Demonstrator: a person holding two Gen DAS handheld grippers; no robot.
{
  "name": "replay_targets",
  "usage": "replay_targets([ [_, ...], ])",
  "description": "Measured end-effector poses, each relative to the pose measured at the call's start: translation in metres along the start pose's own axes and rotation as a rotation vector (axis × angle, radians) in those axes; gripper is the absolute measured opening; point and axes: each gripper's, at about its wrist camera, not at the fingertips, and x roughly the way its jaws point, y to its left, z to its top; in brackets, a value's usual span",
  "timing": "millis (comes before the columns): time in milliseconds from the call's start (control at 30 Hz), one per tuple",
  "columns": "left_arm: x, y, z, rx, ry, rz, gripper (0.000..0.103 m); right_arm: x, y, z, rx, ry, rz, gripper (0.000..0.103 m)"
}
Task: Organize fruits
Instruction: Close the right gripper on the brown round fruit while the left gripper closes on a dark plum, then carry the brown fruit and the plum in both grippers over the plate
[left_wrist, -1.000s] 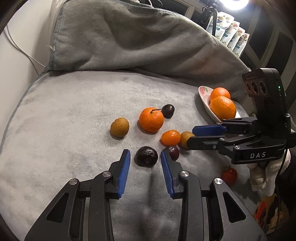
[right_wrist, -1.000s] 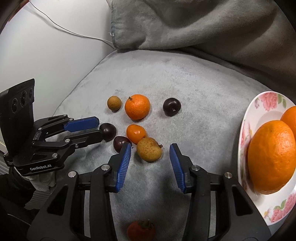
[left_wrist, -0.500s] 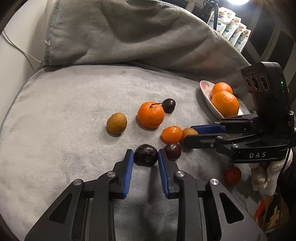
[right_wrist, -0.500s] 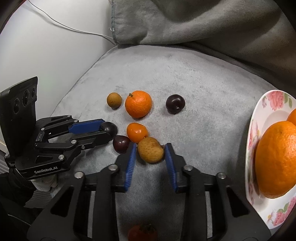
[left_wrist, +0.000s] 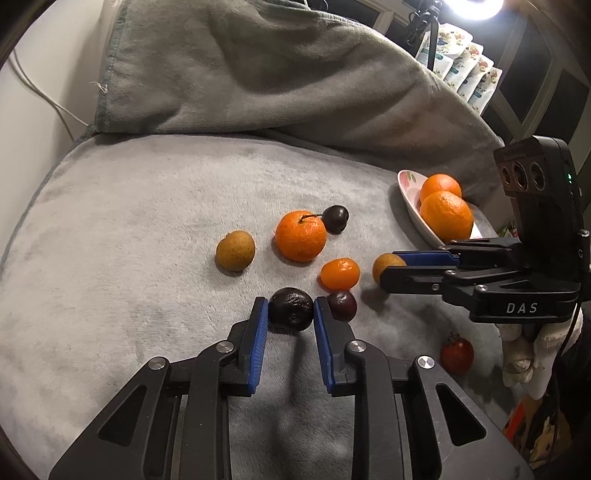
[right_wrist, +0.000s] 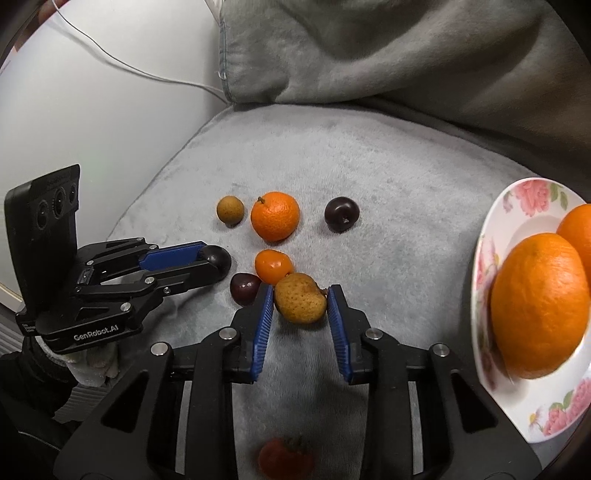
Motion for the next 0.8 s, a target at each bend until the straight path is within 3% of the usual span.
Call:
replay_targets([
  [333, -0.024, -0.017, 0.002, 0.018, -0.057, -0.02, 0.023, -0.044, -0.007, -0.015, 0.018, -0.094, -0.029, 0.031],
  [800, -0.025, -0.078, 0.024, 0.096, -0.103, -0.127, 0.023, -0.118, -0.042, -0.054, 0.099, -0.214, -0.144, 0.031],
])
